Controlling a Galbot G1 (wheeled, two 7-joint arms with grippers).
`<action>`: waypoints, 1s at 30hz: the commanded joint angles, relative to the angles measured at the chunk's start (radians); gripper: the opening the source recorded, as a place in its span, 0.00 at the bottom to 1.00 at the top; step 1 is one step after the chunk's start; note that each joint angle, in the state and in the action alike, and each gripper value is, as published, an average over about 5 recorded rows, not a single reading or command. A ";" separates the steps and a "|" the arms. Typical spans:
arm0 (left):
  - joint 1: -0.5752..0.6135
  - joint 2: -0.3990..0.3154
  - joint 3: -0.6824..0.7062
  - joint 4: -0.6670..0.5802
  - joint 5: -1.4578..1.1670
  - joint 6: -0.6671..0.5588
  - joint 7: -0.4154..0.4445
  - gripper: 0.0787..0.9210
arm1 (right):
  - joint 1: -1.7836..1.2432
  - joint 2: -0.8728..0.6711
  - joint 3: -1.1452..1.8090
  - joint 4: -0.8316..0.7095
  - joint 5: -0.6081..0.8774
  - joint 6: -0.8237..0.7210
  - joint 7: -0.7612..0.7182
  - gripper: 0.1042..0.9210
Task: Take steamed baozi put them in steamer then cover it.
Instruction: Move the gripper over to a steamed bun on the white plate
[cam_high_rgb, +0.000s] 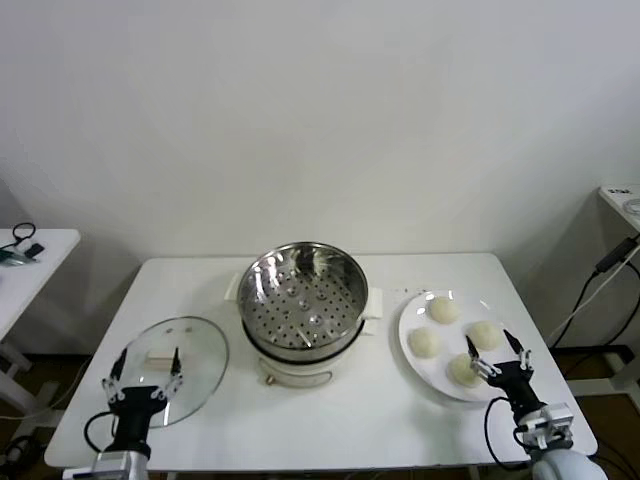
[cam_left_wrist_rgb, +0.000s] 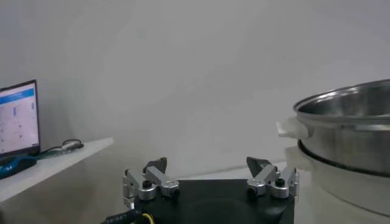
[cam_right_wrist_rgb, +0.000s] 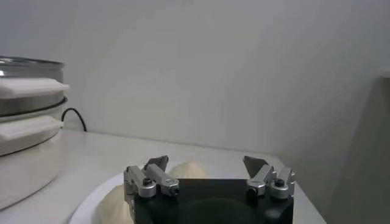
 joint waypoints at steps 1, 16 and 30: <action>-0.004 0.010 0.002 0.001 -0.003 0.004 -0.008 0.88 | 0.104 -0.113 -0.013 -0.018 -0.060 -0.125 -0.117 0.88; -0.031 0.026 -0.004 0.020 -0.015 0.016 -0.007 0.88 | 0.721 -0.560 -0.566 -0.318 -0.252 -0.300 -0.555 0.88; -0.048 0.034 -0.020 0.041 -0.027 0.032 -0.011 0.88 | 1.486 -0.493 -1.450 -0.592 -0.318 -0.260 -0.912 0.88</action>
